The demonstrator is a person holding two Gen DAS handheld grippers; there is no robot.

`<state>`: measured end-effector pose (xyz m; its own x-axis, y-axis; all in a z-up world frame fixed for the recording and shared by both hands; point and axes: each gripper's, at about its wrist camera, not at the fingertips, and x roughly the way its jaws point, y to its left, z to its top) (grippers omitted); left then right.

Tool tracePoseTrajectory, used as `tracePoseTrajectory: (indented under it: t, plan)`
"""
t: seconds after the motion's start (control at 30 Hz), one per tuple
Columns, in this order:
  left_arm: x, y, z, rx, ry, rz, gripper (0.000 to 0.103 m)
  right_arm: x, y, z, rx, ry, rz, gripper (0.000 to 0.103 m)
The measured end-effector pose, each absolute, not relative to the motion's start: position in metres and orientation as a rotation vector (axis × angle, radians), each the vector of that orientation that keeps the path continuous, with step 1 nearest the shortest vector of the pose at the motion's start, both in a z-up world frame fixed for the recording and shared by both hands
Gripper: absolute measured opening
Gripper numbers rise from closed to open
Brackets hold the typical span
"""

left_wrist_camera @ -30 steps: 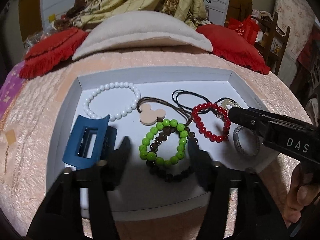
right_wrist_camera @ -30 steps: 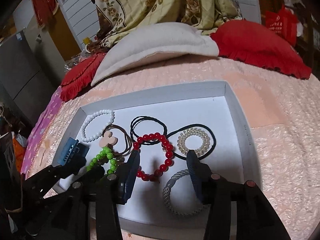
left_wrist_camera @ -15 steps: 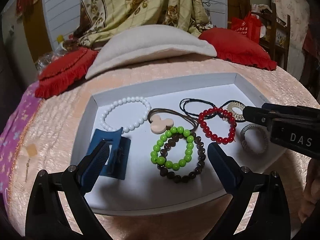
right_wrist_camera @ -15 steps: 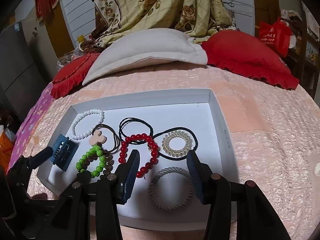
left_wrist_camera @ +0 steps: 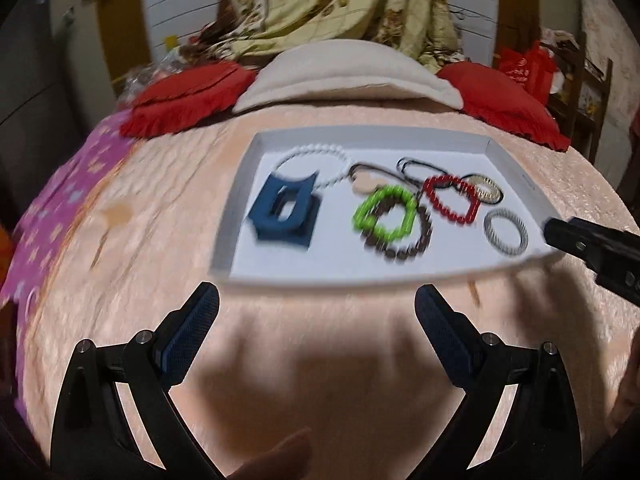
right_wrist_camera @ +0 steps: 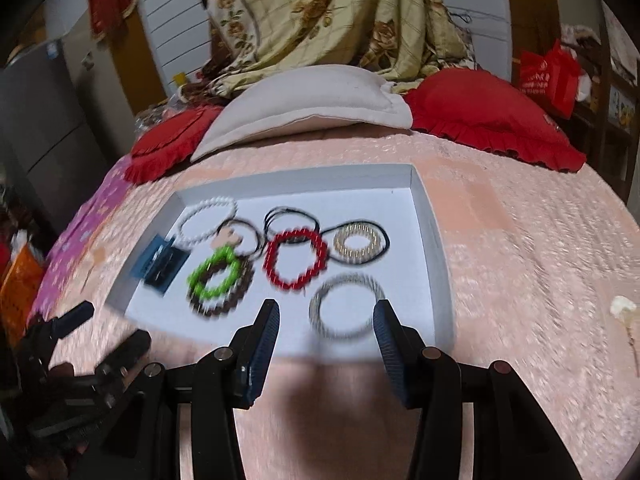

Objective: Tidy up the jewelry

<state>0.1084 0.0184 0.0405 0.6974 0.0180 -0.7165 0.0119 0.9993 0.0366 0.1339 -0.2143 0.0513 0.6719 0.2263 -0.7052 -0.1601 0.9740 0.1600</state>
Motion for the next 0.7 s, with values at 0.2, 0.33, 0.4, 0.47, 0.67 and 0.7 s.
tracePoseTrajectory:
  t: [0.2,0.33,0.4,0.47,0.67,0.7]
  plan:
    - [0.086,0.018,0.024,0.017,0.871,-0.012,0.098,0.079,-0.219,0.038,0.043,0.827,0.202,0.059]
    - [0.086,0.013,0.022,0.027,0.87,-0.019,0.099,0.067,-0.211,0.031,0.001,0.827,0.195,0.066]
    - [0.086,0.014,0.021,0.021,0.873,-0.017,0.099,0.068,-0.21,0.028,-0.018,0.829,0.179,0.066]
    - [0.087,0.016,0.02,0.017,0.878,-0.011,0.099,0.071,-0.211,0.024,-0.013,0.843,0.168,0.066]
    - [0.089,0.016,0.017,0.017,0.889,-0.011,0.098,0.077,-0.209,0.024,0.021,0.834,0.169,0.066]
    - [0.089,0.015,0.016,0.019,0.89,-0.012,0.099,0.077,-0.209,0.024,0.018,0.831,0.17,0.066]
